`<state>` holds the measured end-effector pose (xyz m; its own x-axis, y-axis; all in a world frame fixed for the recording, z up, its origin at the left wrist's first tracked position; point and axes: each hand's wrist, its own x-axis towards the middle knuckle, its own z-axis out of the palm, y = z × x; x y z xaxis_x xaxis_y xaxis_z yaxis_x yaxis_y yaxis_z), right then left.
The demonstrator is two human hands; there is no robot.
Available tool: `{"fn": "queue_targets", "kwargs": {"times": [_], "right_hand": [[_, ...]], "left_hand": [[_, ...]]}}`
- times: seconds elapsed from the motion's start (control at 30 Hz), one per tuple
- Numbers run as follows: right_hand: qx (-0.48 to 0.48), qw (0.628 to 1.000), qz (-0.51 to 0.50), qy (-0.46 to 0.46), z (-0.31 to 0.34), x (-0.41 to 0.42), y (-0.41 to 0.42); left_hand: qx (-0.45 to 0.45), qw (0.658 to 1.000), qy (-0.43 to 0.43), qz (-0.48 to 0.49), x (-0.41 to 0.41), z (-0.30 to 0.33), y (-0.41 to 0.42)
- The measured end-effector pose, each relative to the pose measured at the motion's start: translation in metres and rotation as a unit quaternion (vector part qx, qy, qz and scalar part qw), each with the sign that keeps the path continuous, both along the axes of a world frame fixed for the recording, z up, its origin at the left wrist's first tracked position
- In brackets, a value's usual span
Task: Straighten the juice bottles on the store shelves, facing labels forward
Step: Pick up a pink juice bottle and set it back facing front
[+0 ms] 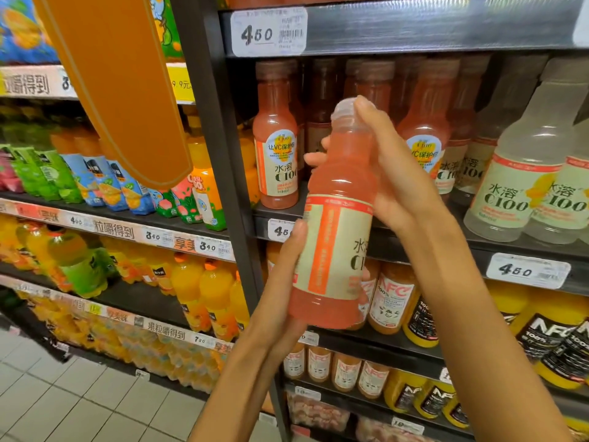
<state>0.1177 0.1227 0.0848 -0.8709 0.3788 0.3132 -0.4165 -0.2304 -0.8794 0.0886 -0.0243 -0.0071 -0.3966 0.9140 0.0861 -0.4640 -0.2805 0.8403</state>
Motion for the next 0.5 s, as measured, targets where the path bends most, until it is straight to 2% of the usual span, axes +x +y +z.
{"fn": "queue_targets", "kwargs": {"times": [0.07,0.13,0.23,0.33,0.4,0.5], "right_hand": [[-0.029,0.997,0.067,0.024,0.002,0.000,-0.003],[-0.046,0.992,0.105,0.042,0.004,0.000,-0.007],[-0.001,0.999,0.038,0.021,0.006,0.002,-0.008],[0.026,0.999,-0.046,0.001,0.006,0.002,-0.005],[0.027,0.998,-0.055,-0.023,0.006,-0.001,-0.005],[-0.002,0.999,-0.015,-0.048,0.005,-0.004,-0.003]], "left_hand": [[0.028,0.997,-0.024,-0.074,0.002,0.004,-0.004],[0.009,0.998,0.020,-0.054,0.004,0.001,-0.002],[-0.052,0.986,0.141,0.076,-0.001,0.002,-0.004],[-0.075,0.968,0.204,0.124,-0.001,0.010,-0.007],[-0.079,0.971,0.187,0.124,0.004,0.009,-0.006],[-0.062,0.991,0.077,0.094,0.011,0.009,-0.007]]}}
